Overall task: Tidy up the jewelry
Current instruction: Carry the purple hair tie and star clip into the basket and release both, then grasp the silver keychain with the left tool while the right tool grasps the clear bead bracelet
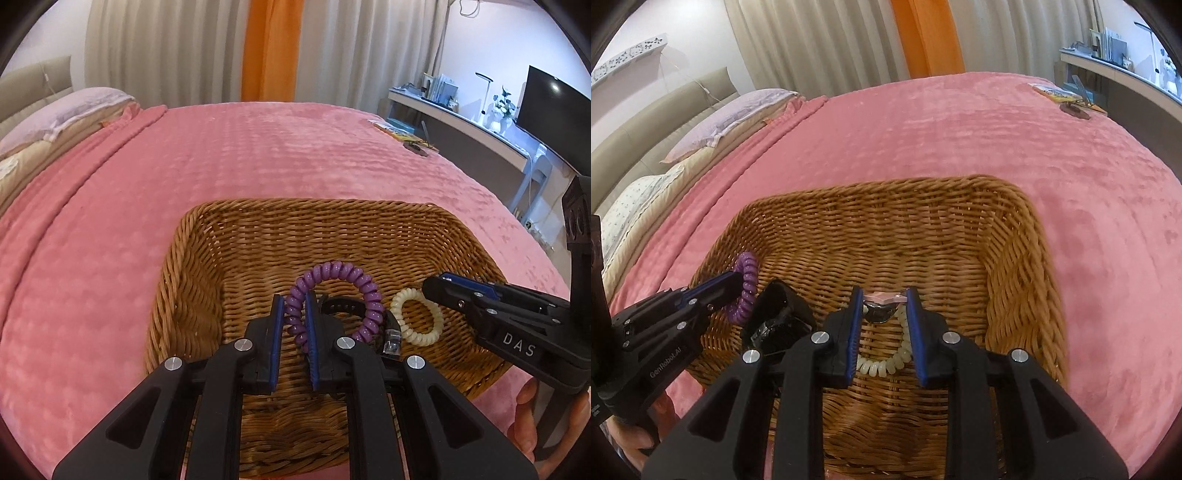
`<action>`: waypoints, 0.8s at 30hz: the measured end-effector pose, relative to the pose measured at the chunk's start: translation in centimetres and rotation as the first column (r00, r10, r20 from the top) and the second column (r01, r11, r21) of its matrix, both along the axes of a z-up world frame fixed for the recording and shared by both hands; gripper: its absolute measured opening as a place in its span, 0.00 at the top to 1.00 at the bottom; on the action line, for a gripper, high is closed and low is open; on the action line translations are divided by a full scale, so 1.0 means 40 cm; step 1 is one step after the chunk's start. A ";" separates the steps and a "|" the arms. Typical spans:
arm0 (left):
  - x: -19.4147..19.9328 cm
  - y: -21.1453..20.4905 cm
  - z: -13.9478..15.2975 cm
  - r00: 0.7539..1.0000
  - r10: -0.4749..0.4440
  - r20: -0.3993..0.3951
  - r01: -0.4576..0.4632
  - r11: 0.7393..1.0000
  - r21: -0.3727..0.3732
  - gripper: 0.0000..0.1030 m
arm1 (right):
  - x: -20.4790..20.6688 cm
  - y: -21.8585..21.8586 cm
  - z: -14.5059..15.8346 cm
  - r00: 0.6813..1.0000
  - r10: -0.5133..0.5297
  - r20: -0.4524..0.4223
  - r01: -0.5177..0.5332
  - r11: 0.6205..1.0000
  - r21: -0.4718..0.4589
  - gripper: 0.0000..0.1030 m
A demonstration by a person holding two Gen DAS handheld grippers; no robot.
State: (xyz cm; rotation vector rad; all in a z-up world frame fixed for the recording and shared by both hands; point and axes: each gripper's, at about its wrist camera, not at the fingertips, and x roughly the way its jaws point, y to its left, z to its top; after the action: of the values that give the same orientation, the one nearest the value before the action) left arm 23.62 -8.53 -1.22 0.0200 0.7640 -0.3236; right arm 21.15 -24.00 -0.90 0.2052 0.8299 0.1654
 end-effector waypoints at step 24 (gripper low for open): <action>-0.455 0.128 0.201 0.976 -0.075 0.203 0.111 0.978 -0.175 0.58 | -0.447 0.007 0.202 0.967 0.036 0.254 -0.008 0.994 -0.109 0.53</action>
State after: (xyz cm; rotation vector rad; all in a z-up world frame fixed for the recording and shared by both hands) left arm 5.42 -3.43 6.81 -0.0871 0.5362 -0.4744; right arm 3.26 -23.71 7.17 0.0708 0.5824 0.1638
